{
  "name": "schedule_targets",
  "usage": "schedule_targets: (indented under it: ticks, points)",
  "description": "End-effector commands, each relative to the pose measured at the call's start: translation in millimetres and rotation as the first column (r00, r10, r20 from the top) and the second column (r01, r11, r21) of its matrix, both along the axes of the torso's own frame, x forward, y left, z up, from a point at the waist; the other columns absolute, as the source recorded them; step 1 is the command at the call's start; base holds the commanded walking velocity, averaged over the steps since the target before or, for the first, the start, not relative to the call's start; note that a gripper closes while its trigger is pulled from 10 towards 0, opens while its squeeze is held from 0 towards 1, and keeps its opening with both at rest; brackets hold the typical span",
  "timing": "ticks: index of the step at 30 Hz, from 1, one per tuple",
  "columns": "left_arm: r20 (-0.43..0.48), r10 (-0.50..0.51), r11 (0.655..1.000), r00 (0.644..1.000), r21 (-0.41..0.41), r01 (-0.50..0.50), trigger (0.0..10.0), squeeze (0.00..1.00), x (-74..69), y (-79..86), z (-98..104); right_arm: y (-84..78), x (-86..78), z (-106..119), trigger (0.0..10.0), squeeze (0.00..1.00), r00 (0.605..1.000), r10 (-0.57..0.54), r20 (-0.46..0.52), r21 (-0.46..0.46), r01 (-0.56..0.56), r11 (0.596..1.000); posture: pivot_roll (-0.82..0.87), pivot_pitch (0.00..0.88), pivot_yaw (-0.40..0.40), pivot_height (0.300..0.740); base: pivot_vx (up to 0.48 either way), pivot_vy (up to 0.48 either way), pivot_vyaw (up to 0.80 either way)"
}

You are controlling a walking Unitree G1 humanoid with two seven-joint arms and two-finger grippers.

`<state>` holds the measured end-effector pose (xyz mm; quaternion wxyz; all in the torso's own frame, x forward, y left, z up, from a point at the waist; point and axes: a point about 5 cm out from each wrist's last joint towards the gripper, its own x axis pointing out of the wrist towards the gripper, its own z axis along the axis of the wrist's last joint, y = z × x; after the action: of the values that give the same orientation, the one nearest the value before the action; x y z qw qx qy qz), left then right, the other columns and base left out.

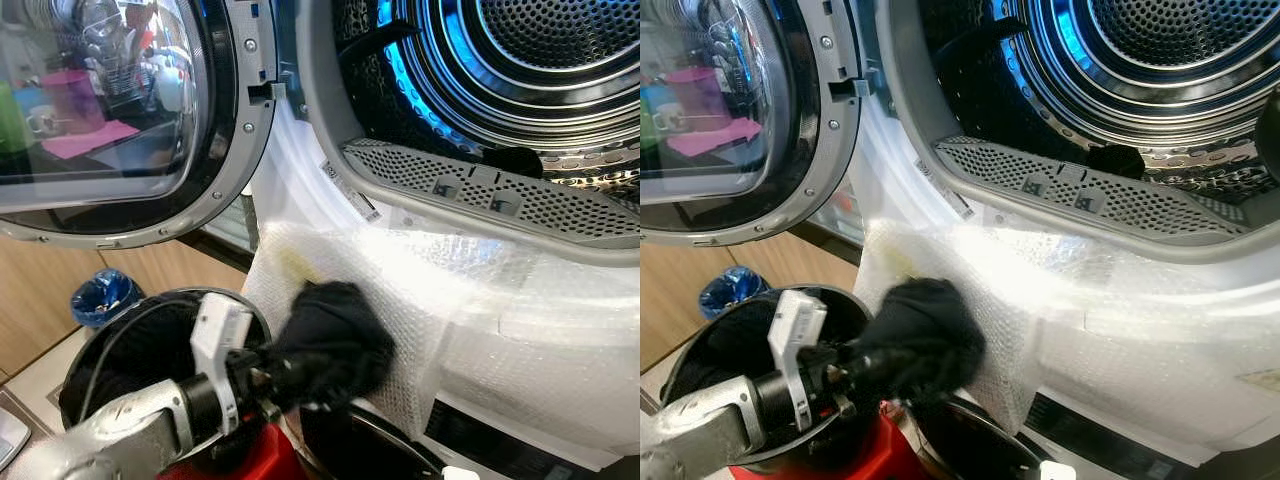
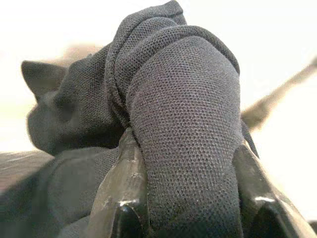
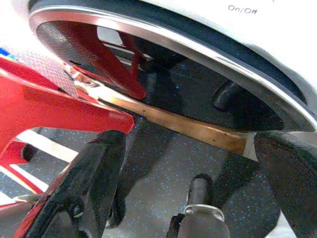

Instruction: Clothes washing

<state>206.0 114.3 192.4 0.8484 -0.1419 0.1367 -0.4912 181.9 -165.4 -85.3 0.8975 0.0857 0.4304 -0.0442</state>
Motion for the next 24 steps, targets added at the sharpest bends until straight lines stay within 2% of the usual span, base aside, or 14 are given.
schedule_targets:
  ticks: [1, 3, 4, 8, 11, 12, 14, 16, 18, 20, 21, 22, 23, 24]
  points:
    - [0.029, -0.085, 0.996, 0.996, -0.005, 0.085, 0.0, 0.0, -7.1, -6.3, 8, 3.7, 0.2, 0, 10.0, 0.0, 1.0, -0.001, -0.004, 0.019, 0.001, 1.0, 0.16, 0.007, 0.06, 0.74, 0.0, 0.0, 0.0]
    - [0.009, -0.218, 0.976, 0.976, 0.014, 0.218, 0.0, 0.0, -14.1, -12.4, 5, 7.3, 5.7, 3, 10.0, 0.0, 0.999, 0.005, 0.032, 0.052, -0.007, 0.999, 0.15, 0.004, 0.071, 0.74, 0.0, 0.0, 0.0]
    - [0.003, -0.231, 0.973, 0.973, 0.016, 0.231, 0.0, 0.0, -15.3, -12.5, 5, 7.6, 7.2, 4, 10.0, 0.0, 0.999, 0.007, 0.042, 0.057, -0.01, 0.998, 0.14, 0.004, 0.074, 0.74, 0.0, 0.0, 0.0]
    - [-0.027, -0.239, 0.97, 0.971, 0.023, 0.24, 0.0, 0.0, -21.9, -5.6, 3, 1.4, 11.5, 9, 10.0, 0.0, 0.992, 0.037, 0.121, 0.128, -0.052, 0.99, 0.13, 0.005, 0.076, 0.74, 0.0, 0.0, 0.0]
    - [-0.047, -0.241, 0.969, 0.969, 0.034, 0.243, 0.0, 0.0, -25.6, 2.8, 3, -1.8, 9.1, 11, 10.0, 0.0, 0.98, 0.104, 0.171, 0.214, -0.14, 0.967, 0.13, 0.01, 0.072, 0.74, 0.0, 0.0, 0.0]
    - [-0.059, -0.242, 0.968, 0.969, 0.05, 0.245, 0.0, 0.0, -27.3, 8.7, 1, -5.9, 6.0, 12, 10.0, 0.0, 0.967, 0.171, 0.186, 0.241, -0.214, 0.947, 0.12, 0.01, 0.071, 0.74, 0.0, 0.0, 0.0]
    - [-0.065, -0.245, 0.967, 0.967, 0.058, 0.249, 0.0, 0.0, -28.0, 11.2, 1, -7.8, 4.4, 12, 10.0, 0.0, 0.961, 0.208, 0.184, 0.24, -0.249, 0.938, 0.12, 0.01, 0.07, 0.74, 0.0, 0.0, 0.0]
    - [-0.095, -0.23, 0.964, 0.969, 0.116, 0.24, 0.0, 0.0, -29.1, 23.6, -8, -17.4, -0.2, 13, 10.0, 0.0, 0.92, 0.349, 0.18, 0.21, -0.383, 0.9, 0.12, 0.008, 0.068, 0.74, 0.0, 0.0, 0.0]
    - [-0.108, -0.215, 0.962, 0.971, 0.151, 0.23, 0.0, 0.0, -28.7, 29.7, -12, -21.5, -1.8, 15, 10.0, 0.0, 0.899, 0.398, 0.184, 0.215, -0.432, 0.876, 0.12, 0.008, 0.068, 0.74, 0.0, 0.0, 0.0]
    - [-0.148, -0.2, 0.932, 0.969, 0.277, 0.235, 0.0, 0.0, -28.4, 42.2, -26, -22.7, -3.5, 18, 10.0, 0.0, 0.826, 0.531, 0.192, 0.247, -0.564, 0.788, 0.11, 0.005, 0.066, 0.74, 0.0, 0.0, 0.0]
    - [-0.165, -0.206, 0.903, 0.965, 0.349, 0.252, 0.0, 0.0, -29.6, 48.4, -33, -22.4, -4.7, 20, 10.0, 0.0, 0.778, 0.596, 0.198, 0.258, -0.628, 0.734, 0.11, 0.003, 0.065, 0.74, 0.0, 0.0, 0.0]
    - [-0.176, -0.212, 0.88, 0.961, 0.393, 0.266, 0.0, 0.0, -30.7, 52.3, -38, -22.2, -5.7, 22, 10.0, 0.0, 0.746, 0.635, 0.203, 0.265, -0.666, 0.697, 0.11, 0.003, 0.065, 0.74, 0.0, 0.0, 0.0]
    - [-0.19, -0.224, 0.86, 0.956, 0.422, 0.285, 0.0, 0.0, -32.4, 55.2, -42, -21.1, -5.9, 24, 10.0, 0.11, 0.716, 0.66, 0.228, 0.292, -0.697, 0.655, 0.11, 0.003, 0.065, 0.74, 0.0, 0.0, 0.0]
    - [-0.211, -0.246, 0.838, 0.946, 0.444, 0.317, 0.0, 0.0, -34.9, 58.4, -45, -20.2, -3.7, 30, 10.0, 1.0, 0.679, 0.676, 0.285, 0.326, -0.732, 0.598, 0.11, 0.002, 0.065, 0.74, 0.0, 0.0, 0.0]
